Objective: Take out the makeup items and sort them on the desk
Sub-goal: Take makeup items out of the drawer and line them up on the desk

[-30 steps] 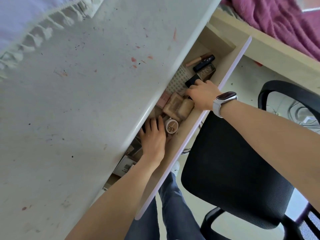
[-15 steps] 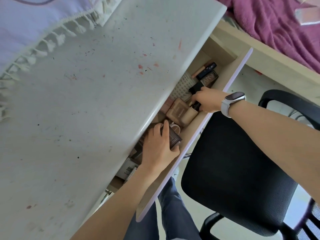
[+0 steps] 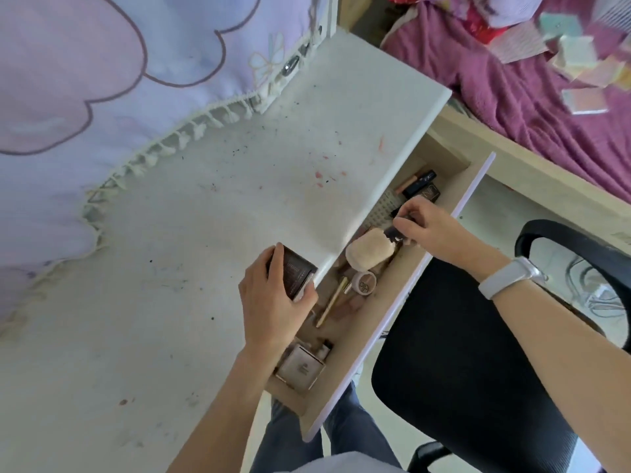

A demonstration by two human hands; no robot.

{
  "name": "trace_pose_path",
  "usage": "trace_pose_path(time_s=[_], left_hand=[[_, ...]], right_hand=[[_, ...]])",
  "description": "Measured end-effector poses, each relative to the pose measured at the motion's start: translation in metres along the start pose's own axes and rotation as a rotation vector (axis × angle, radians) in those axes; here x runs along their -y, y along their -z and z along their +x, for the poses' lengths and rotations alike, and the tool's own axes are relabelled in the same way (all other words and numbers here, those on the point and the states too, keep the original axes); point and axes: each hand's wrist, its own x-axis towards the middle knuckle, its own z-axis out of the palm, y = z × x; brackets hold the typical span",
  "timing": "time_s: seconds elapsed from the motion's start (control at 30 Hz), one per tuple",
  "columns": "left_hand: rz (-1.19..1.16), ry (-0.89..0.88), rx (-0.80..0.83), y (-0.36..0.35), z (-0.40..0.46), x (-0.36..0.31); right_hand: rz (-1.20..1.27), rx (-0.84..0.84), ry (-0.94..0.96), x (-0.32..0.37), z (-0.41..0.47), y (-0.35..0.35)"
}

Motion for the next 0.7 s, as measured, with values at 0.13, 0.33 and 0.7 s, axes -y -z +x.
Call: trace_pose_path(time_s=[0.13, 0.33, 0.7], left_hand=[[0.042, 0.148, -0.054, 0.025, 0.021, 0.047], [0.082, 0.239, -0.051, 0.050, 0.042, 0.124], [0.161, 0.234, -0.093, 0.057, 0.032, 0.168]], right_hand=[[0.298, -0.068, -0.048, 0.042, 0.017, -0.043], [0.632, -0.091, -0.156, 0.105, 0.067, -0.126], [0.375, -0.224, -0.077, 0.168, 0.124, -0.178]])
